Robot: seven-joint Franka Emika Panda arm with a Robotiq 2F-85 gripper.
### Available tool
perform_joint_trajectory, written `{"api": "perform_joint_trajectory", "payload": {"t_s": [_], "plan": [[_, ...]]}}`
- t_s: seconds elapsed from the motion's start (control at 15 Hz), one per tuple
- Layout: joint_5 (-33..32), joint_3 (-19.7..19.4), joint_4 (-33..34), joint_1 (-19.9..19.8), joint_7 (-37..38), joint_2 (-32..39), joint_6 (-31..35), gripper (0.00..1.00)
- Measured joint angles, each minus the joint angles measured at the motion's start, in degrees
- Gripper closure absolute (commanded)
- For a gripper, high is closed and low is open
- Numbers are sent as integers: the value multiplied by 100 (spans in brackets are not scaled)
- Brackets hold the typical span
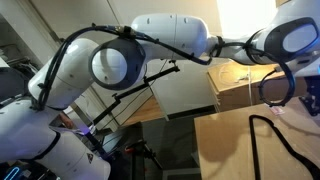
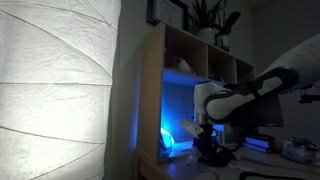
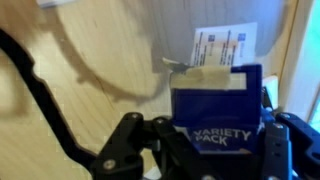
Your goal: Put the band aid box on the black bag and take out some bandaids
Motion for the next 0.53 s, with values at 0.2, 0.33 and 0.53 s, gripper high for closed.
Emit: {"api": "perform_joint_trajectory", "payload": {"t_s": [0.2, 0.33, 0.53], "plan": [[345, 511, -1, -226, -669, -32, -291, 52], [441, 676, 0, -325, -835, -64, -534, 36], [450, 670, 1, -384, -823, -93, -693, 14]]}}
